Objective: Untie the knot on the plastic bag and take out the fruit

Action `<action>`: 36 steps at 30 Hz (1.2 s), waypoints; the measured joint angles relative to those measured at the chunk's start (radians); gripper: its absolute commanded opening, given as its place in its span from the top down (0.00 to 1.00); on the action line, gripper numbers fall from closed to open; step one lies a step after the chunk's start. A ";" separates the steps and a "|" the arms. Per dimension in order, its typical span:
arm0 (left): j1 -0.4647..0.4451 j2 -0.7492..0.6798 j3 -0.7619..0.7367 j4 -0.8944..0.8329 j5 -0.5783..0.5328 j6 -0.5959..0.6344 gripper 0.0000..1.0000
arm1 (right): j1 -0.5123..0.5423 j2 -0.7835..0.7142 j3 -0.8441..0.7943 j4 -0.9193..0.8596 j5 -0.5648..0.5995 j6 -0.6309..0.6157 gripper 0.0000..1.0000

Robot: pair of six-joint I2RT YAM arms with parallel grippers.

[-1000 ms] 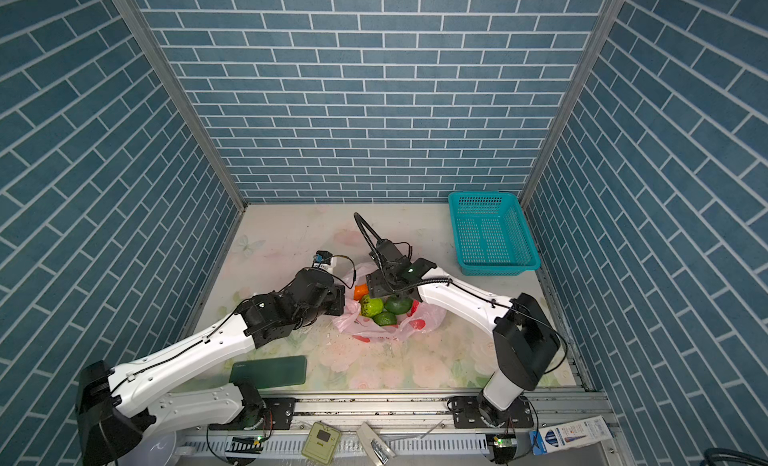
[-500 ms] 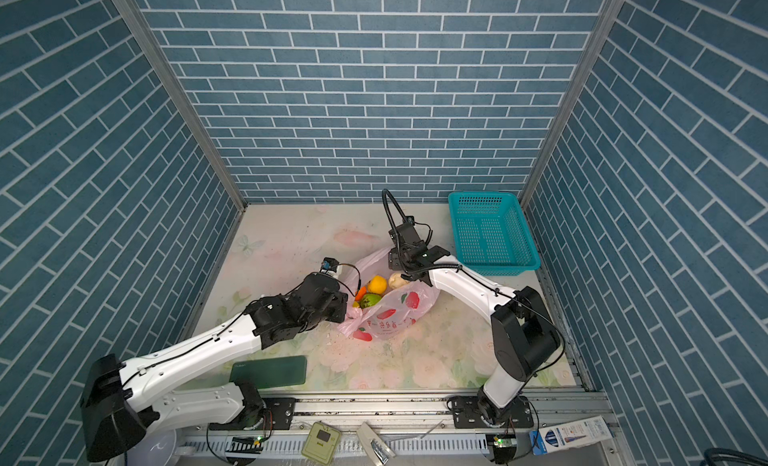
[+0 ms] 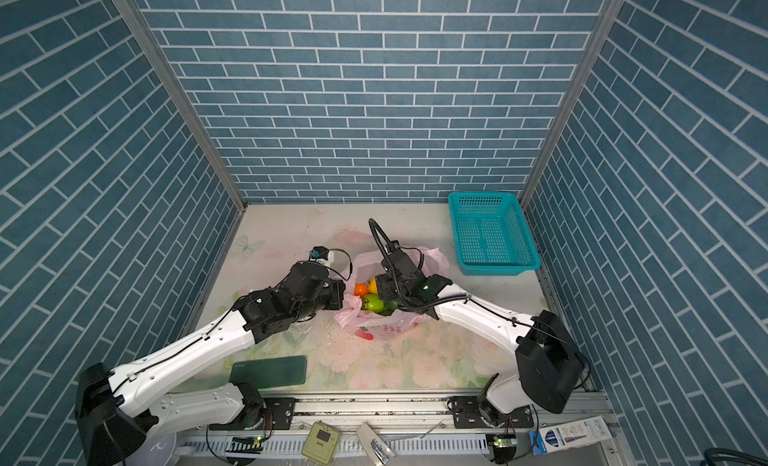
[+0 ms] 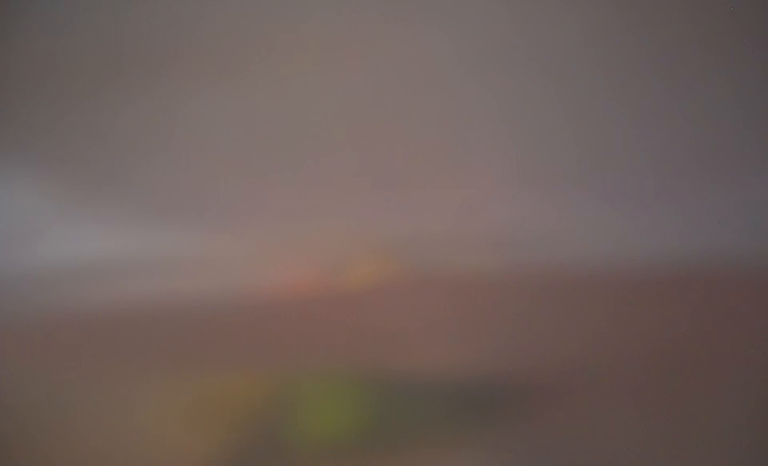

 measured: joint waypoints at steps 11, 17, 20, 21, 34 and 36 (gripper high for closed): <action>0.042 0.000 0.000 0.053 0.044 -0.005 1.00 | 0.214 -0.112 -0.151 -0.035 0.140 0.060 0.19; 0.066 -0.003 0.000 0.055 0.071 -0.007 1.00 | 0.333 -0.136 -0.209 -0.076 0.236 0.121 0.19; 0.077 -0.026 -0.005 0.054 0.084 -0.007 1.00 | 0.336 -0.108 -0.230 -0.081 0.217 0.145 0.18; 0.080 -0.035 -0.009 0.054 0.089 -0.007 1.00 | 0.336 -0.095 -0.232 -0.085 0.204 0.150 0.18; 0.080 -0.124 -0.054 0.004 0.128 0.035 0.32 | 0.261 -0.036 -0.196 -0.077 -0.004 0.195 0.19; 0.080 -0.135 -0.054 -0.003 0.138 0.026 0.20 | 0.245 -0.036 -0.195 -0.064 -0.016 0.202 0.19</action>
